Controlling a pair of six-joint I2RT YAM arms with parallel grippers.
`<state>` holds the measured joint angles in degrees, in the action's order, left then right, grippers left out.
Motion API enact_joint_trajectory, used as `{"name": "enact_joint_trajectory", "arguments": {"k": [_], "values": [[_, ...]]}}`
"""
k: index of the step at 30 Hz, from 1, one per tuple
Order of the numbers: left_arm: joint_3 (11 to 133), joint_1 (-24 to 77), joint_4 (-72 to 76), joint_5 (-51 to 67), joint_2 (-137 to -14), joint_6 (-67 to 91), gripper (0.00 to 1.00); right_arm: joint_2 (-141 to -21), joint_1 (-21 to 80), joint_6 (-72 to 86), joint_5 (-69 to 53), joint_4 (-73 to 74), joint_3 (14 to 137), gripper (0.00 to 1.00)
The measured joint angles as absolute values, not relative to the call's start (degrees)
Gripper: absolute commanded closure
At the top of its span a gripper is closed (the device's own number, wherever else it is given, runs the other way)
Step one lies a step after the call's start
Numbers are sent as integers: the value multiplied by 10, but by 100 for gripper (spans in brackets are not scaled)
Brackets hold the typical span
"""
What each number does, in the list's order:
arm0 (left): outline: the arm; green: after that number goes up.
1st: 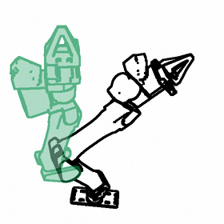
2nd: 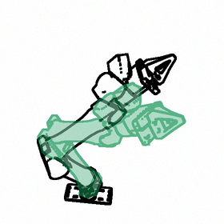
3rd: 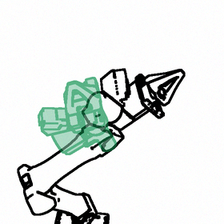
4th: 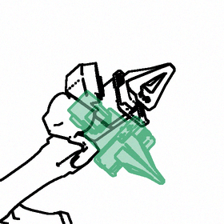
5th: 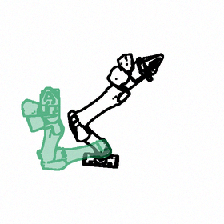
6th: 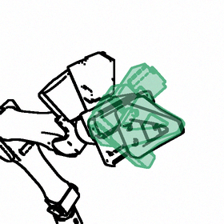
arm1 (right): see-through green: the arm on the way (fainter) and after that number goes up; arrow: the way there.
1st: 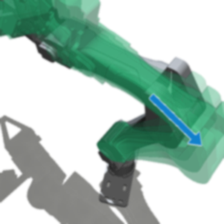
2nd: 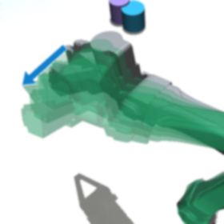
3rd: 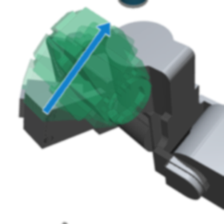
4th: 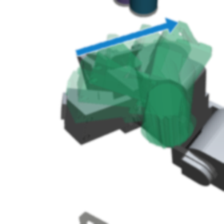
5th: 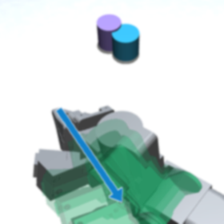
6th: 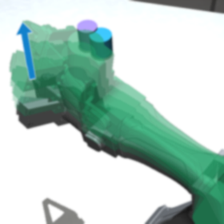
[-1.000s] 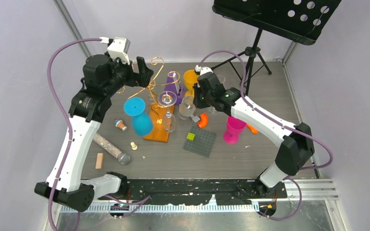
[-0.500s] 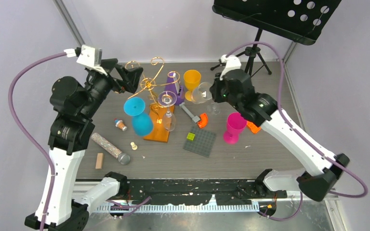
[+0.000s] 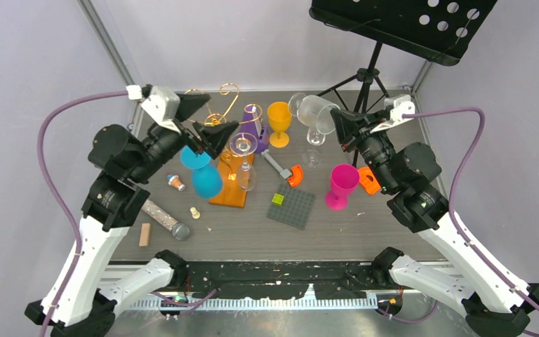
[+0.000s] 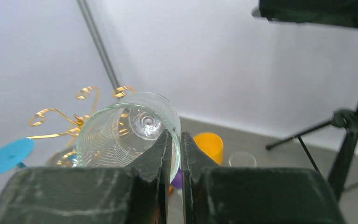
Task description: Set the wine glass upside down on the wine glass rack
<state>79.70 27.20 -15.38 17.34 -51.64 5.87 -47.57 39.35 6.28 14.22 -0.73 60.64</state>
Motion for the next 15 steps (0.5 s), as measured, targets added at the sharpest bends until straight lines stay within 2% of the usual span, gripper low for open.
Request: {"name": "enact_joint_trajectory", "arguments": {"k": [6,9,15], "values": [[772,363,-123,121,-529,22,19,-455,394,61,71,-151,560,95],[758,385,-100,90,-536,7,26,-447,394,67,30,-195,546,95],[706,424,-14,41,-538,-18,29,-440,394,97,-46,-279,531,95]]}}
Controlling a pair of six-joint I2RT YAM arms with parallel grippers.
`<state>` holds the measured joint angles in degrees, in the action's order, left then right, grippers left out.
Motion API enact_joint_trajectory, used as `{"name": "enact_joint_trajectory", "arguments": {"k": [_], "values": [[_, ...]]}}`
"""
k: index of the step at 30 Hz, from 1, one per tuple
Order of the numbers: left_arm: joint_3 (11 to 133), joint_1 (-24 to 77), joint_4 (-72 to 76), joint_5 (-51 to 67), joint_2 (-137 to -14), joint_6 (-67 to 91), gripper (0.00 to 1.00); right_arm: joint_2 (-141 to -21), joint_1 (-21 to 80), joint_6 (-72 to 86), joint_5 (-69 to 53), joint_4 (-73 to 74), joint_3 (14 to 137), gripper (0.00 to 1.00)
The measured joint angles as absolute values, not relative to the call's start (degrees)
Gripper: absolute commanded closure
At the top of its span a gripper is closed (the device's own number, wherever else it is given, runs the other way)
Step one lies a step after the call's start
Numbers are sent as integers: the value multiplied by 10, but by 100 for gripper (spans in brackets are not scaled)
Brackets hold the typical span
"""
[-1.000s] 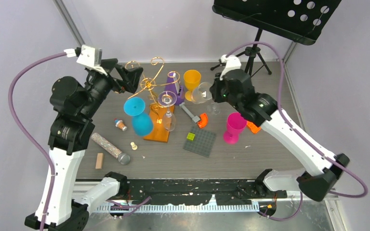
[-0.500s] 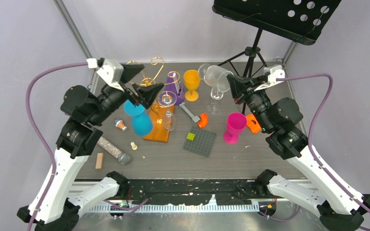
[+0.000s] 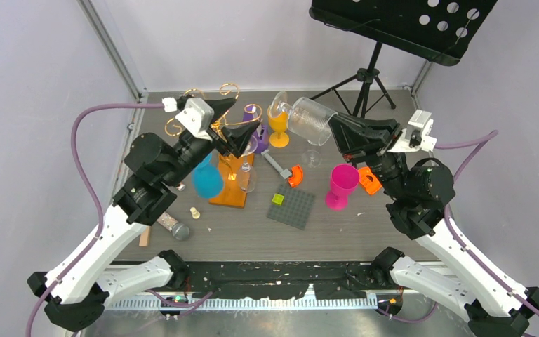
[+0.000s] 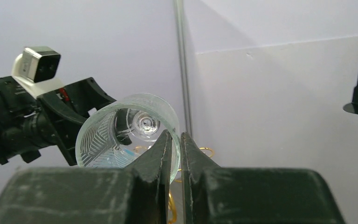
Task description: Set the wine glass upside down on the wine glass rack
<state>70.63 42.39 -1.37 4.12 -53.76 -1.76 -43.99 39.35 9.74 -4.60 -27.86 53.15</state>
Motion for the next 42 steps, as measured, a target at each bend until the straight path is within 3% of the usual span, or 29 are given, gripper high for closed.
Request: {"name": "enact_joint_trajectory", "arguments": {"k": [25,31,42], "values": [[681,488,84,87,-538,-39,34,-440,394,122,-125,-357,511,95],[681,493,92,90,-548,-37,58,-445,394,125,-141,-358,511,95],[681,502,101,80,-562,-23,89,-447,392,125,-145,-355,508,95]]}}
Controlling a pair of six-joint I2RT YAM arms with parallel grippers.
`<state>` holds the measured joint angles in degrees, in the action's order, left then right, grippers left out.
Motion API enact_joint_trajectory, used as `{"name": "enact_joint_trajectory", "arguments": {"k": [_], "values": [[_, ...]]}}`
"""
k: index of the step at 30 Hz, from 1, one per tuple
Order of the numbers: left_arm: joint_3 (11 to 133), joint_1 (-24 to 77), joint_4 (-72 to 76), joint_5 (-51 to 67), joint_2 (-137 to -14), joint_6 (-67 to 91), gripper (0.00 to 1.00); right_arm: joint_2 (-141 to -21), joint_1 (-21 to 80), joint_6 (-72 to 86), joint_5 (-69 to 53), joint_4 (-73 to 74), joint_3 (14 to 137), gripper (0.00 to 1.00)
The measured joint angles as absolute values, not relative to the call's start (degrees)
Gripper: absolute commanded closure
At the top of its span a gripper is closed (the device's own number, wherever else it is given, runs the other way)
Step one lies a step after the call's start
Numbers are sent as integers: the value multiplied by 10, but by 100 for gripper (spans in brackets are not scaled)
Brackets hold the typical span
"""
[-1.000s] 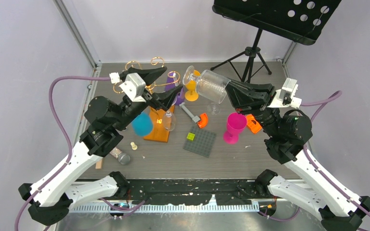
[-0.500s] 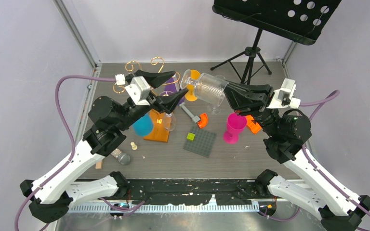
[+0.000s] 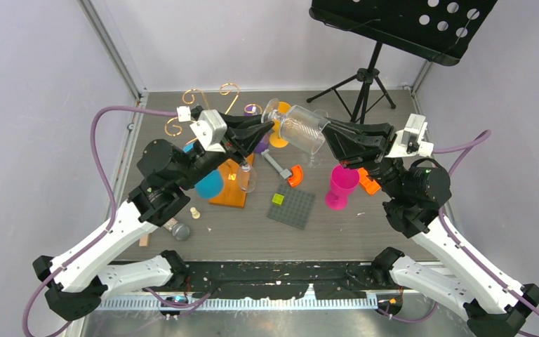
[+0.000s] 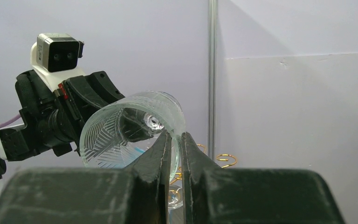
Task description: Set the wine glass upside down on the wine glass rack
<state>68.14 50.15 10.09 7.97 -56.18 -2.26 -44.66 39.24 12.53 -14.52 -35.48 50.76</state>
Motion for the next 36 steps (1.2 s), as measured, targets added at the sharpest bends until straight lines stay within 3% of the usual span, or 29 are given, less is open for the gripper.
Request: {"name": "enact_joint_trajectory", "arguments": {"k": [6,18,22,28,36], "values": [[681,507,109,53,-566,-11,96,-447,393,125,-147,-361,497,95],[681,518,132,0,-573,-4,90,-462,416,119,-122,-396,485,95],[681,521,137,-4,-575,-4,100,-462,420,116,-116,-404,482,95],[681,522,139,-5,-578,-10,100,-462,421,112,-112,-406,481,95],[681,524,138,-5,-574,-35,100,-463,423,110,-112,-414,477,79]]}}
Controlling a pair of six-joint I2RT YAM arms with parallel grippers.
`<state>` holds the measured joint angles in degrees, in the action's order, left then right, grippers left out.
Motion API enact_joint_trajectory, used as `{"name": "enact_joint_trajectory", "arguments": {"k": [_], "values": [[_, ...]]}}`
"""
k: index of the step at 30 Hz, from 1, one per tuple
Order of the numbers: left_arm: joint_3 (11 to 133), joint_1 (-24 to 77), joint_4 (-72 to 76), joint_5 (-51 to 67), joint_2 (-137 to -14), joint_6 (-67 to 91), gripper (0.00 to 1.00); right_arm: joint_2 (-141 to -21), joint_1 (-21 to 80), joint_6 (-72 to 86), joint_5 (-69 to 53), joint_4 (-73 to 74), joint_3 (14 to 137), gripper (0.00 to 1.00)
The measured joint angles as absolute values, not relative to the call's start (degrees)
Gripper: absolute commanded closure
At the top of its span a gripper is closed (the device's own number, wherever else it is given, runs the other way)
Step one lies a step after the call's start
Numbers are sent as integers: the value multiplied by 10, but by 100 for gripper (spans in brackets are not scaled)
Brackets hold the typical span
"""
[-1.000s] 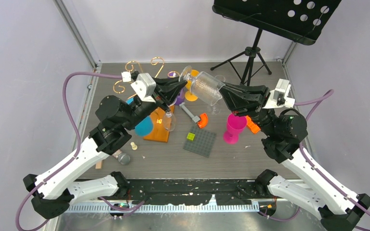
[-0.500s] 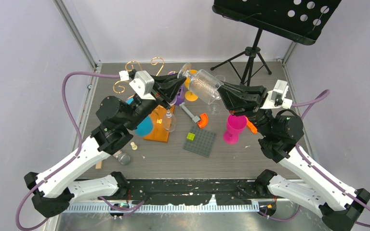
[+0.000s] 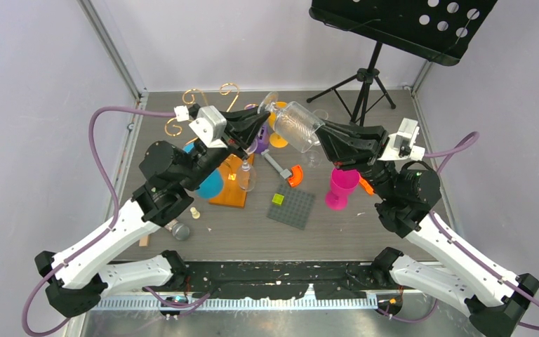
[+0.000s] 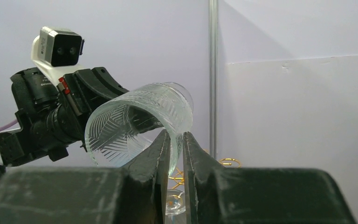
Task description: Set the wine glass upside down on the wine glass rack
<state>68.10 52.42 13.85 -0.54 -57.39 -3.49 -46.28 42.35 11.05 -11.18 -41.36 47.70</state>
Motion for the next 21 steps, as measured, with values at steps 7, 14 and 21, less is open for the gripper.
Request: {"name": "enact_joint_trajectory", "arguments": {"k": [7,14,21], "values": [[673,524,139,-32,-561,-42,100,-473,433,114,-136,-421,472,67],[669,525,138,-53,-558,-53,100,-475,434,111,-143,-419,465,54],[665,525,129,-89,-544,-83,100,-471,436,98,-150,-415,452,40]]}}
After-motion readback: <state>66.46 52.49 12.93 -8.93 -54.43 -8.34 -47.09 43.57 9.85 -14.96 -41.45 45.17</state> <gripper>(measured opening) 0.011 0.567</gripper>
